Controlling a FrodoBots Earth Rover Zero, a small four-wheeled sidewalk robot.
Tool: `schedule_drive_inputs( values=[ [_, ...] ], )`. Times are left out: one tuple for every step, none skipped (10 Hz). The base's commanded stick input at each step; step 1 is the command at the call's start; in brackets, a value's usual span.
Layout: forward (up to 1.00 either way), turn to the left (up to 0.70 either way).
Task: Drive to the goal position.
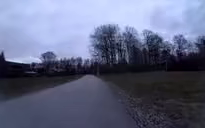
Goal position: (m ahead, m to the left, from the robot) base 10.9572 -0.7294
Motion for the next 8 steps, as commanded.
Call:
schedule_drive_inputs(
  values=[
    [0.70, 0.00],
    [0.70, 0.00],
    [0.70, 0.00],
    [0.70, 0.00],
    [0.70, 0.00],
    [0.70, 0.00],
    [0.70, 0.00],
    [0.70, 0.00]
  ],
)
